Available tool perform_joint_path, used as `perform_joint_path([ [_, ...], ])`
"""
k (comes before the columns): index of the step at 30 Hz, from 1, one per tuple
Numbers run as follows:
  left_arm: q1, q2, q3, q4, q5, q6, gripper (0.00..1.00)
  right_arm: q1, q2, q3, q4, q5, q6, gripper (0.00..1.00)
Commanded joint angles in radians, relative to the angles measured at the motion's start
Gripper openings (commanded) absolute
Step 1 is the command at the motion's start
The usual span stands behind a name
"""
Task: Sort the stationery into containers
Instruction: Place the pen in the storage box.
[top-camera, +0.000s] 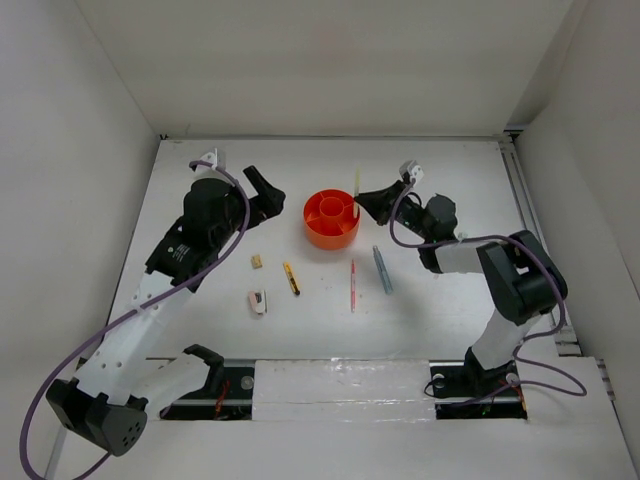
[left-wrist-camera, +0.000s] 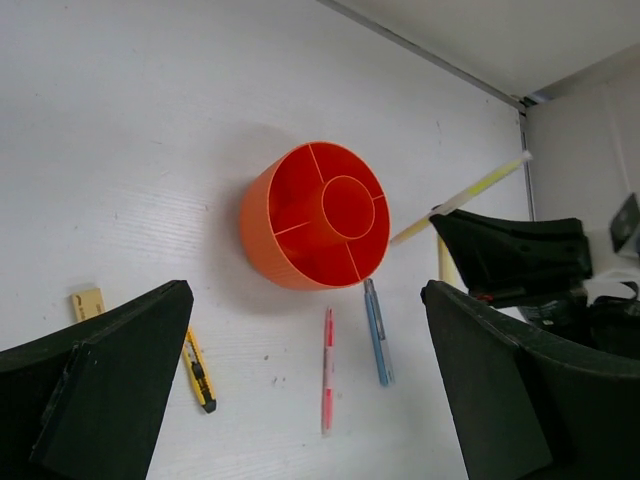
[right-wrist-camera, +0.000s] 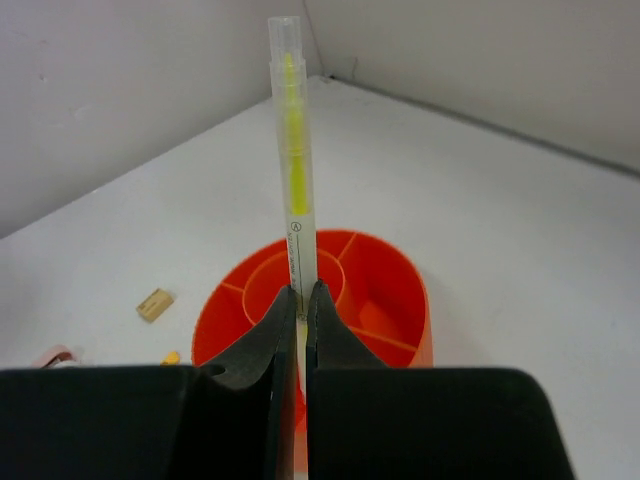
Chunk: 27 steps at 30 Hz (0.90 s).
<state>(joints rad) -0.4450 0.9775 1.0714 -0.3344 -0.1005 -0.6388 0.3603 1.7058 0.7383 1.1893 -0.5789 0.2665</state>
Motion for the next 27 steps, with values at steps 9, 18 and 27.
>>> perform_joint_path([
  [9, 0.003, -0.017, -0.014, 0.055, 0.062, 0.016, 1.0, -0.015, 0.101, -0.013, 0.401, 0.013, 0.14, 0.0],
  [18, 0.003, -0.017, -0.024, 0.064, 0.062, 0.016, 1.0, -0.015, 0.144, -0.014, 0.423, 0.002, 0.151, 0.0],
  [27, 0.003, -0.008, -0.024, 0.064, 0.071, 0.016, 1.0, -0.006, 0.186, -0.034, 0.455, 0.022, 0.162, 0.15],
])
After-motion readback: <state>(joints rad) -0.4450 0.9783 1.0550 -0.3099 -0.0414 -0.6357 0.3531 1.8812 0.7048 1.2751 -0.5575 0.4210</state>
